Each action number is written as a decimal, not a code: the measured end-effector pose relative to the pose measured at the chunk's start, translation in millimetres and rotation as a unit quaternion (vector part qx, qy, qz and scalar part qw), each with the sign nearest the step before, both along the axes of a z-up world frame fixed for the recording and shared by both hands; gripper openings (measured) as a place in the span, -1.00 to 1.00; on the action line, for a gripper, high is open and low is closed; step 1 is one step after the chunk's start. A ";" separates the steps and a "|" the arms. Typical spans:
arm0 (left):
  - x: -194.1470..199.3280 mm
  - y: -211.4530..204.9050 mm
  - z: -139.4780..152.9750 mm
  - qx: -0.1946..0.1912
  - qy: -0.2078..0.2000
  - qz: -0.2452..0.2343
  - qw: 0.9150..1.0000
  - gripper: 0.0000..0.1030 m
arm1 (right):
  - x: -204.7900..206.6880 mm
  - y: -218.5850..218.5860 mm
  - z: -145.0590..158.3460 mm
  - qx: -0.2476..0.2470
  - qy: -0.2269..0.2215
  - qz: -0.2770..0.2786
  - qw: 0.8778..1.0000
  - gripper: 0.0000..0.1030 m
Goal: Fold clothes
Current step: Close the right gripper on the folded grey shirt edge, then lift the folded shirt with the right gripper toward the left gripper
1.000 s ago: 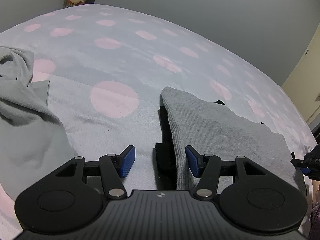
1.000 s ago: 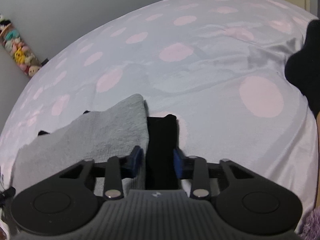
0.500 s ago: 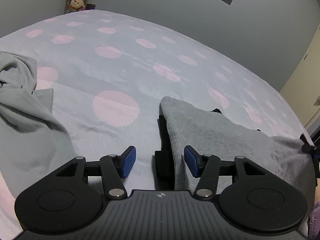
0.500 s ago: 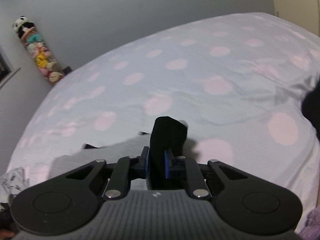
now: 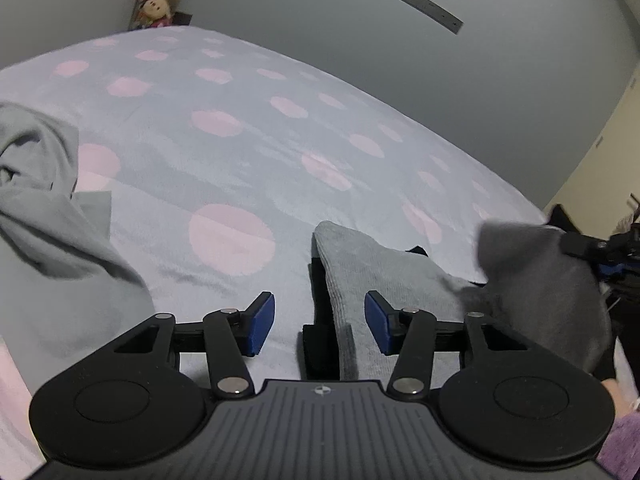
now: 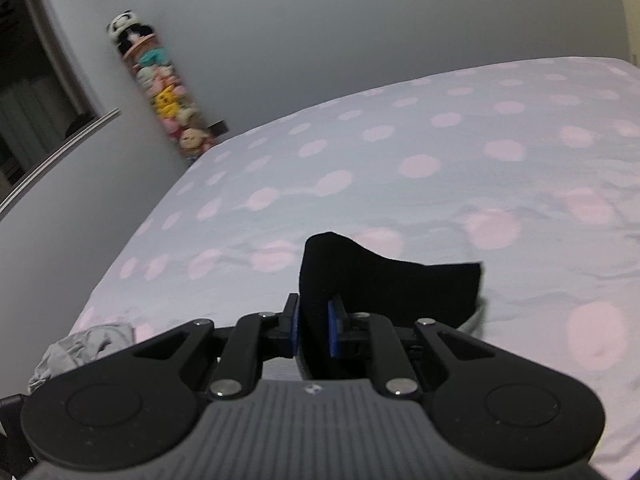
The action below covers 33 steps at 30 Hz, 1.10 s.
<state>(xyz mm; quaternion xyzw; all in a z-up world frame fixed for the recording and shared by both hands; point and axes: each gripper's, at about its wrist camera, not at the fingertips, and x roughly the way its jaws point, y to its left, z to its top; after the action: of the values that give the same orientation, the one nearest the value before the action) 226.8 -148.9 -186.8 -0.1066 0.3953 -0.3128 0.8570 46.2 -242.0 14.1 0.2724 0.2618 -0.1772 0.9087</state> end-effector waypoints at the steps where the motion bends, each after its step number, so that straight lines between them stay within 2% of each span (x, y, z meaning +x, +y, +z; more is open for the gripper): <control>1: 1.2 1.4 -0.5 -0.001 0.003 0.003 1.000 -0.10 | 6.7 5.6 -1.7 0.001 0.000 0.005 1.000 -0.70; 7: 8.9 10.0 -5.0 -0.004 0.021 0.022 1.000 -0.11 | 52.5 31.7 -23.6 0.016 0.013 0.010 1.000 -0.70; 11: 10.8 13.3 -5.6 -0.021 0.024 0.017 0.999 -0.16 | 61.9 36.5 -25.2 0.025 -0.001 0.000 1.000 -0.71; 14: 12.7 13.0 -8.1 -0.030 0.032 0.014 0.999 -0.19 | 61.3 35.3 -20.0 0.014 -0.011 -0.011 1.000 -0.71; 18: 11.9 7.6 -11.7 -0.013 0.032 0.009 0.999 -0.23 | 64.9 25.6 -14.5 0.025 -0.036 -0.039 0.998 -0.70; 20: 11.0 6.5 -12.2 -0.009 0.032 0.009 0.999 -0.23 | 72.3 25.2 -19.0 0.033 -0.035 -0.039 0.998 -0.71; 28: 12.0 9.2 -12.1 0.001 0.027 0.023 0.999 -0.23 | 97.1 56.6 -59.1 0.042 0.027 0.059 0.997 -0.71; 33: 13.1 13.1 -9.9 0.000 0.024 0.032 0.999 -0.23 | 109.1 71.9 -68.0 0.029 0.065 0.093 0.993 -0.71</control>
<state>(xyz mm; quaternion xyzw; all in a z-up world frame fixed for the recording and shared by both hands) 239.9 -135.8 -196.7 -0.1263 0.4121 -0.2829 0.8568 155.3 -170.1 -53.9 0.2610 0.3495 -0.1019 0.8940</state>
